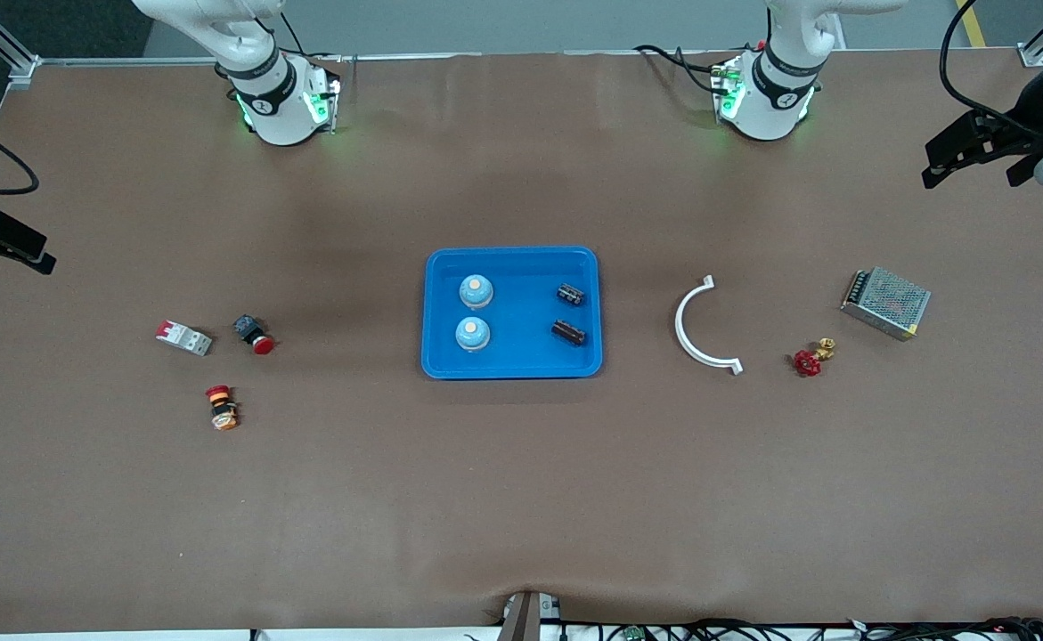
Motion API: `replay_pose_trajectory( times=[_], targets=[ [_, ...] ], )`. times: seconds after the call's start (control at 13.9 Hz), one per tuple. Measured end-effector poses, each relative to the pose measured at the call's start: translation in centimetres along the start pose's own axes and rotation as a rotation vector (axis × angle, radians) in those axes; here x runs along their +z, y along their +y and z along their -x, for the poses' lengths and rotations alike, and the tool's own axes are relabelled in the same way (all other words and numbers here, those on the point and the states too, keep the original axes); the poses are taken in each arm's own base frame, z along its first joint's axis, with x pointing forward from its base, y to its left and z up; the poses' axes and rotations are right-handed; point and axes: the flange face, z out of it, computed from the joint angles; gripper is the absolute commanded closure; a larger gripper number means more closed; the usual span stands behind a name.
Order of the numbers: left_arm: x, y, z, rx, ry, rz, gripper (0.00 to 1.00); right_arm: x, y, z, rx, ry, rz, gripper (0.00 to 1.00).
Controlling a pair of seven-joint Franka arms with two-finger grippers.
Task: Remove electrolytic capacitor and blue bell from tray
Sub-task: 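Reach the left gripper to a capacitor while the right gripper reaches a bell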
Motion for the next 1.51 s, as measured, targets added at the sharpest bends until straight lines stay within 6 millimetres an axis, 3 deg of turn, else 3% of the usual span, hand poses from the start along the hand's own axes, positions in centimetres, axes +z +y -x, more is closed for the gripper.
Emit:
replay_pose_trajectory(
  times=[0.5,0.79,0.93,1.08,1.29,1.51],
  targets=[
    [0.4,0.0,-0.2,0.000,-0.007,-0.001,0.00,0.4,-0.3,0.2,0.018,-0.019,-0.041,0.00],
    [4.1,2.1,-1.4,0.017,-0.017,-0.006,0.00,0.5,-0.2,0.2,0.019,-0.025,-0.043,0.00],
    [7.1,5.0,-1.9,-0.010,-0.013,-0.012,0.00,0.9,0.6,0.2,0.033,-0.034,-0.043,0.00],
    [10.5,9.0,-1.8,-0.066,-0.003,-0.017,0.00,2.7,2.1,0.3,0.053,-0.063,-0.043,0.00],
    [15.8,15.5,-1.5,-0.197,-0.012,-0.018,0.00,8.9,2.3,0.1,0.062,-0.075,-0.047,0.00],
    [21.3,21.4,-1.7,-0.349,-0.050,-0.005,0.00,14.1,0.5,0.9,0.074,-0.105,-0.085,0.00]
  ],
)
